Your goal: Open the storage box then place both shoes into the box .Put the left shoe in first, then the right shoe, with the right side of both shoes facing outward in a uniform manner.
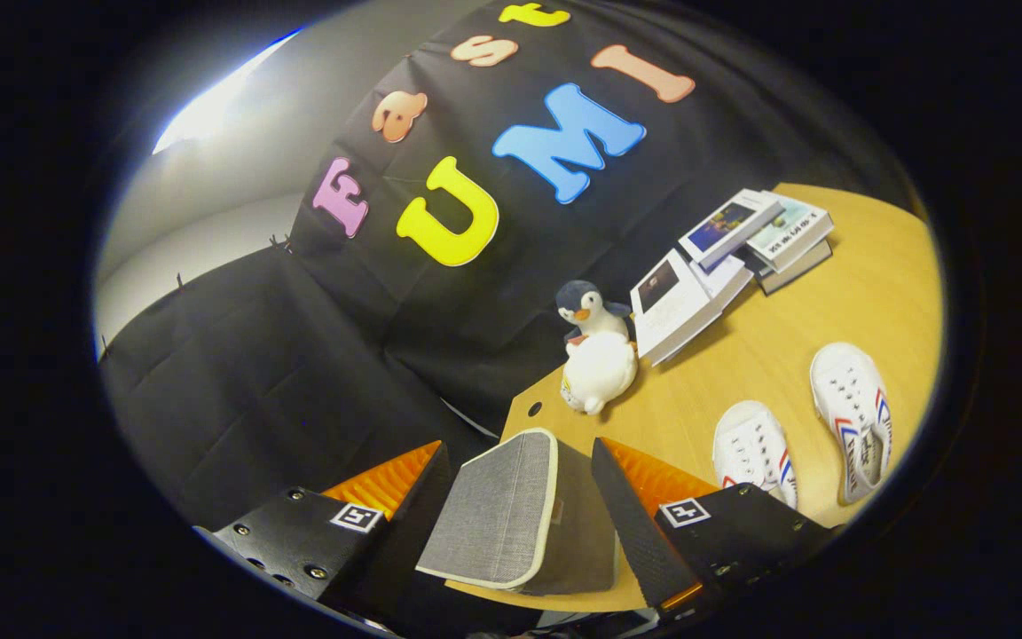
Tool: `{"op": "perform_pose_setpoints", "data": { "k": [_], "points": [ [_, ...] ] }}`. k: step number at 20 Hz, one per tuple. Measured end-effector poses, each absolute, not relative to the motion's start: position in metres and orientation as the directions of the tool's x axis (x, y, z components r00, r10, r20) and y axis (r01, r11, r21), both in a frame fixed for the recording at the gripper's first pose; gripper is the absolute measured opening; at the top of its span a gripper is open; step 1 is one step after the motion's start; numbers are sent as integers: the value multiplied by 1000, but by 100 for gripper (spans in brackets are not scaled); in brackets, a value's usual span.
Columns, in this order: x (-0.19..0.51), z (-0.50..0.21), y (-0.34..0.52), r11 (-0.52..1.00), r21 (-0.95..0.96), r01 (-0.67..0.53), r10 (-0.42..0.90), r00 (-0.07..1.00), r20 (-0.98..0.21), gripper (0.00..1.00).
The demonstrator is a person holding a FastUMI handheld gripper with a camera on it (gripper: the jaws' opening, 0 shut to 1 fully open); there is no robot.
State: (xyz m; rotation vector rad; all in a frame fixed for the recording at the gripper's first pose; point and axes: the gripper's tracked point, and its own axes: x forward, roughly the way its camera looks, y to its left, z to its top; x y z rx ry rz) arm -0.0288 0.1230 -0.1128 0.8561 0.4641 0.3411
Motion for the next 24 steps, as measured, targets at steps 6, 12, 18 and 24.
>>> {"op": "perform_pose_setpoints", "data": {
  "k": [6,12,18,24],
  "points": [
    [-47,-152,149,501,865,-25,558,773,-301,98],
    [-59,-187,182,432,901,36,649,682,-339,98],
    [-62,-212,205,404,912,77,703,611,-363,98],
    [-69,-222,234,362,926,102,753,554,-356,93]
  ]
}}
